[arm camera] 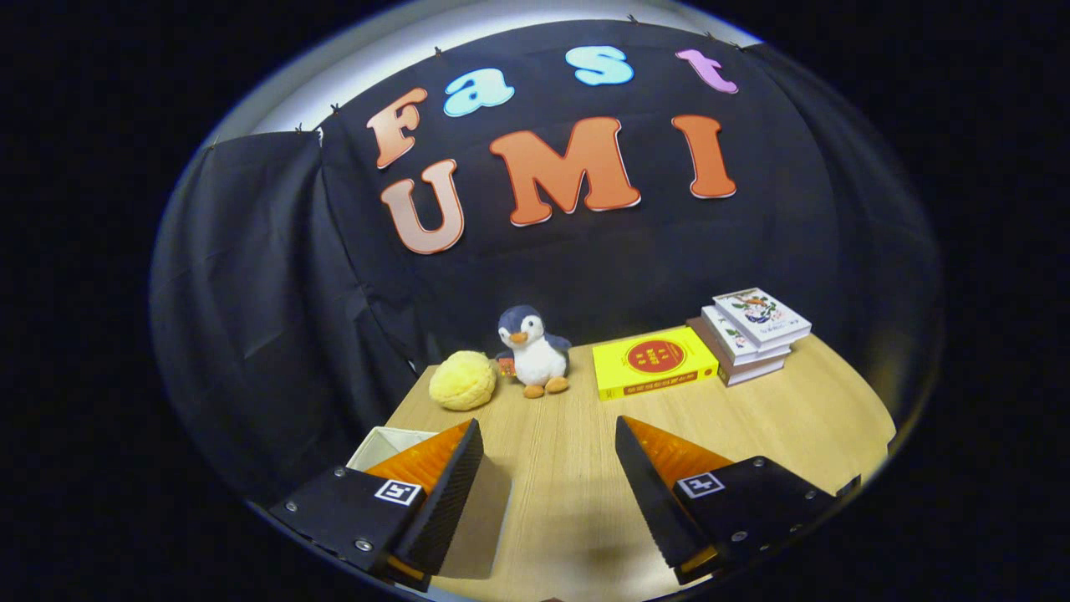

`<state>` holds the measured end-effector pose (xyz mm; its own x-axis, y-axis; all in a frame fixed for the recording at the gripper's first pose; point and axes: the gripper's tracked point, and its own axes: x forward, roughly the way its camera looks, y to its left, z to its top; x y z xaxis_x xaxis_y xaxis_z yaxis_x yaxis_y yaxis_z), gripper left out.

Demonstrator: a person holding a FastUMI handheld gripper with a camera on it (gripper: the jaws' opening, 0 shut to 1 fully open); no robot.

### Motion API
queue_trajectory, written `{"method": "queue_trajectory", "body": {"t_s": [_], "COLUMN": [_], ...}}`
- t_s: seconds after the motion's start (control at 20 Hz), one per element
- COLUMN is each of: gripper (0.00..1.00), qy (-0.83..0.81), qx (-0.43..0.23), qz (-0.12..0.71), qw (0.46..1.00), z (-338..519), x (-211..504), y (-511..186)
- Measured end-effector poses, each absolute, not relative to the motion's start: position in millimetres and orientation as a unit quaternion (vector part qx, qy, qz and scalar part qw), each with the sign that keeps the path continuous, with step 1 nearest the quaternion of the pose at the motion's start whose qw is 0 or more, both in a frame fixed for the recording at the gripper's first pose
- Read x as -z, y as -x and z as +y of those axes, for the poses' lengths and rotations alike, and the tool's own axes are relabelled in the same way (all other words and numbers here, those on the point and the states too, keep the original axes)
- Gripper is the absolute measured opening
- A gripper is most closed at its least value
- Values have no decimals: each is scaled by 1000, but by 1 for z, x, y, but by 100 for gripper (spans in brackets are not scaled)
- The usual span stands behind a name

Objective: Open the storage box then place both shoes into the box .Put the left shoe in first, then the right shoe, with the right side of both shoes facing outward in a uniform manner.

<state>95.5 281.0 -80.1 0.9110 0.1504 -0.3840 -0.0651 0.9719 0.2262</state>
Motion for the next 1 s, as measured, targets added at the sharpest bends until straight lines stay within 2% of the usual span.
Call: {"method": "queue_trajectory", "body": {"t_s": [0.3, 0.7, 1.0], "gripper": [97, 97, 98], "qy": [-79, -37, -23], "qx": [-41, -33, -38], "qz": [124, 46, 40], "qw": [988, 998, 998], "z": [217, 173, 167], "x": [60, 42, 42], "y": [-88, -82, -81]}}
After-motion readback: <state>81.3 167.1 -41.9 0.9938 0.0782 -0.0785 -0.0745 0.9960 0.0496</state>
